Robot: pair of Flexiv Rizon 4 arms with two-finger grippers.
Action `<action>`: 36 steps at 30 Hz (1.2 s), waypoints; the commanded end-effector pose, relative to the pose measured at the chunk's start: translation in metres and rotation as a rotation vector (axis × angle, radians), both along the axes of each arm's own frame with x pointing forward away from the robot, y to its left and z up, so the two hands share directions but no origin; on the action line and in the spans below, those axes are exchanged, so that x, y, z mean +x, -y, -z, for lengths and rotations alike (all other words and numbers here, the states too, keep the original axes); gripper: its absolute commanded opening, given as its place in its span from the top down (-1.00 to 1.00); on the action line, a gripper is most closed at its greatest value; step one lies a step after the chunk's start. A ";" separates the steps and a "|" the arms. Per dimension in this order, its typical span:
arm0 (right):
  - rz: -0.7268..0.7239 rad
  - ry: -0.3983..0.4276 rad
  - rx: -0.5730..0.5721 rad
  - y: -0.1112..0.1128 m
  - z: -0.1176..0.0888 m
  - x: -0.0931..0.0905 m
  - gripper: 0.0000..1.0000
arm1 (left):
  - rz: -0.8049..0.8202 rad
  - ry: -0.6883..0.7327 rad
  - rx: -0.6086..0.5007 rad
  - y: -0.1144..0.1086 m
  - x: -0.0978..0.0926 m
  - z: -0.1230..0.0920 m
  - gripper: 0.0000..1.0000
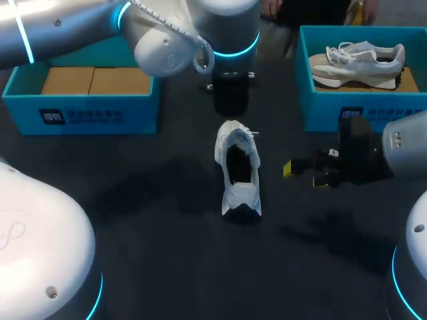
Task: Take the shoe out of the shoebox, open the shoe tongue, remove and reinsert the insole, then place the shoe into the shoebox
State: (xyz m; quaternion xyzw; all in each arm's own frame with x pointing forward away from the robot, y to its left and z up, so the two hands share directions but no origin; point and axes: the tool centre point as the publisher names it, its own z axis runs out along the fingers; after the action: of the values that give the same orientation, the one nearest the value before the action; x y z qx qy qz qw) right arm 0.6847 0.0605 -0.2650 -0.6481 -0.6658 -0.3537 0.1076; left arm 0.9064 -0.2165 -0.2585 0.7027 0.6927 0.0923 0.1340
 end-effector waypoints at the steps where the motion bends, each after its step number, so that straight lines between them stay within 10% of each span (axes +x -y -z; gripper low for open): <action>1: 0.002 0.002 0.000 0.000 0.000 -0.002 -1.00 | 0.016 -0.058 -0.013 -0.001 0.003 0.001 1.00; 2: 0.002 0.002 0.000 0.000 0.000 -0.002 -1.00 | 0.019 -0.070 -0.012 -0.001 0.002 0.002 1.00; 3: 0.002 0.002 0.000 0.000 0.000 -0.002 -1.00 | 0.020 -0.074 -0.005 -0.001 0.001 0.004 0.32; 6: 0.002 0.002 0.000 0.000 0.000 -0.002 -1.00 | 0.023 -0.080 0.008 -0.001 0.001 0.008 -0.44; 36: 0.002 0.002 0.000 0.000 0.000 -0.002 -1.00 | 0.046 -0.203 -0.012 0.009 -0.023 0.044 0.44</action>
State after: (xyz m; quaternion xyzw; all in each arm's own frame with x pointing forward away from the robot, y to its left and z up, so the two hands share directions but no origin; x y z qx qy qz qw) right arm 0.6847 0.0605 -0.2650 -0.6481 -0.6658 -0.3537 0.1076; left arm 0.8844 -0.2298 -0.3039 0.7229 0.6877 0.0157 0.0653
